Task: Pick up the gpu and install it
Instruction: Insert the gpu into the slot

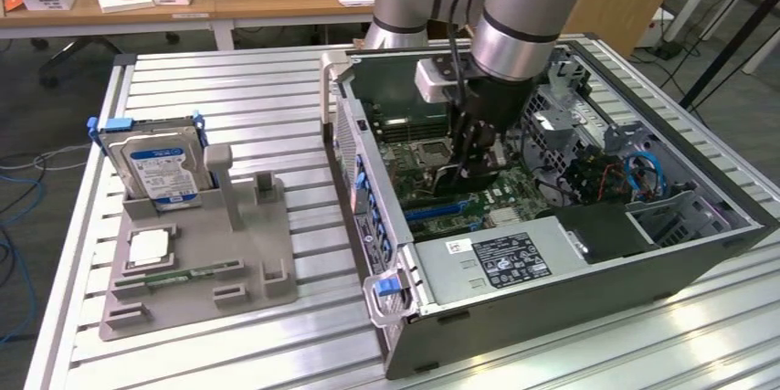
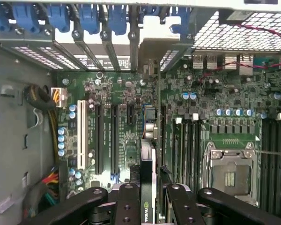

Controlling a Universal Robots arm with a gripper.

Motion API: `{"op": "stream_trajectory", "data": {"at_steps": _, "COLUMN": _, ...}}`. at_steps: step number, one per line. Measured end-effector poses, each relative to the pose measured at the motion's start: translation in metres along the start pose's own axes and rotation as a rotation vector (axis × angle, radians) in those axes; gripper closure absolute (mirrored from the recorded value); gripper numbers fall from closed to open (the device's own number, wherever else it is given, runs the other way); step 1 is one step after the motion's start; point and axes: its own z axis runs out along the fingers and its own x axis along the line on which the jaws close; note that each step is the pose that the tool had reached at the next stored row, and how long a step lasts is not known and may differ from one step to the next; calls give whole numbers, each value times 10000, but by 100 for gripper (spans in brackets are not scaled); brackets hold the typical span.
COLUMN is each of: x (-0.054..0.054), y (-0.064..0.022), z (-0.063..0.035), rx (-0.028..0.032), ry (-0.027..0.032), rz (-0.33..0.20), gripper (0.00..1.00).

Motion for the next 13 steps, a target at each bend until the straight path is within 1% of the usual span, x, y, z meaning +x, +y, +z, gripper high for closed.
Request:
{"op": "stream_trajectory", "data": {"at_steps": 4, "x": 3, "y": 44, "z": 52, "rx": 5, "ry": 1, "rz": -3, "gripper": 74}}
{"op": "stream_trajectory", "data": {"at_steps": 7, "x": 3, "y": 51, "z": 56, "rx": 4, "ry": 4, "rz": -3, "gripper": 74}}
{"op": "stream_trajectory", "data": {"at_steps": 10, "x": 4, "y": 82, "z": 67, "rx": 6, "ry": 1, "rz": -3, "gripper": 74}}
{"op": "stream_trajectory", "data": {"at_steps": 13, "x": 4, "y": 85, "z": 68, "rx": 5, "ry": 2, "rz": -3, "gripper": 74}}
